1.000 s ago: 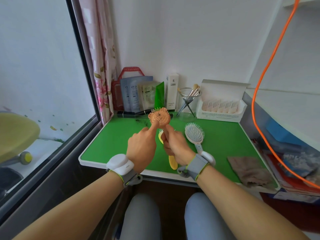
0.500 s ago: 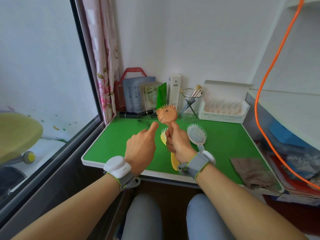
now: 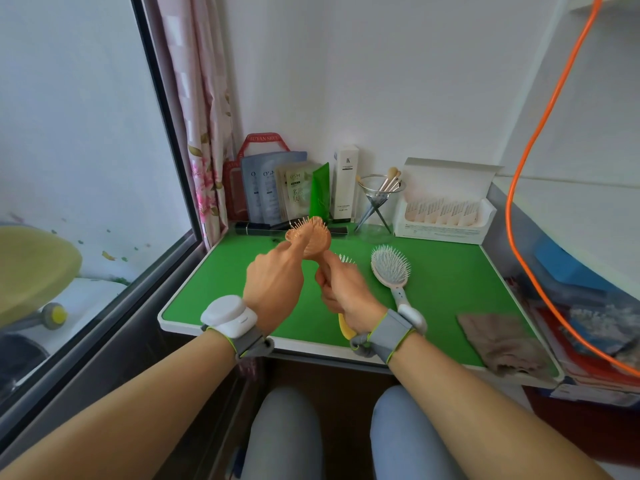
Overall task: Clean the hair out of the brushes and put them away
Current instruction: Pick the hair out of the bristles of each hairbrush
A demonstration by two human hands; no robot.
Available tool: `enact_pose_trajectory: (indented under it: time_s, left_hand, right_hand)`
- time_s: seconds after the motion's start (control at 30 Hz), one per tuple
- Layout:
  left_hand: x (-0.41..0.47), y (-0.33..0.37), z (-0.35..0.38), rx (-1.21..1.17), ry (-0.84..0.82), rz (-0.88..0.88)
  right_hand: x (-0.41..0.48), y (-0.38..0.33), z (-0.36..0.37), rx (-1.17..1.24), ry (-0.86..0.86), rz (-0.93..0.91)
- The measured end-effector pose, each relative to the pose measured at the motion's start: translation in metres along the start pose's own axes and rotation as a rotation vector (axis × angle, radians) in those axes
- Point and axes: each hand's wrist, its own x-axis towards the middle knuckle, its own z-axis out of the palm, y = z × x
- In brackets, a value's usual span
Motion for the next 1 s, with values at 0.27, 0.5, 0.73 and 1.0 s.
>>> enact_pose_trajectory:
  time_s: [0.27, 0.5, 0.73, 1.0]
  left_hand:
    - [0.011, 0.005, -0.01, -0.089, 0.156, 0.0]
    - [0.019, 0.011, -0.021, -0.253, 0.315, 0.022]
    - [0.006, 0.005, 0.004, -0.172, 0.02, -0.134]
    - [-0.006, 0.017, 0.009, -0.303, -0.038, -0.212]
  right_hand:
    - [0.001, 0.0, 0.002, -0.006, -0.032, -0.001]
    - [0.0, 0.006, -0.002, -0.031, -0.029, 0.01]
    - [0.002, 0.004, 0.004, 0.072, 0.019, 0.022]
    - [0.008, -0.002, 0.005, 0.231, 0.125, 0.039]
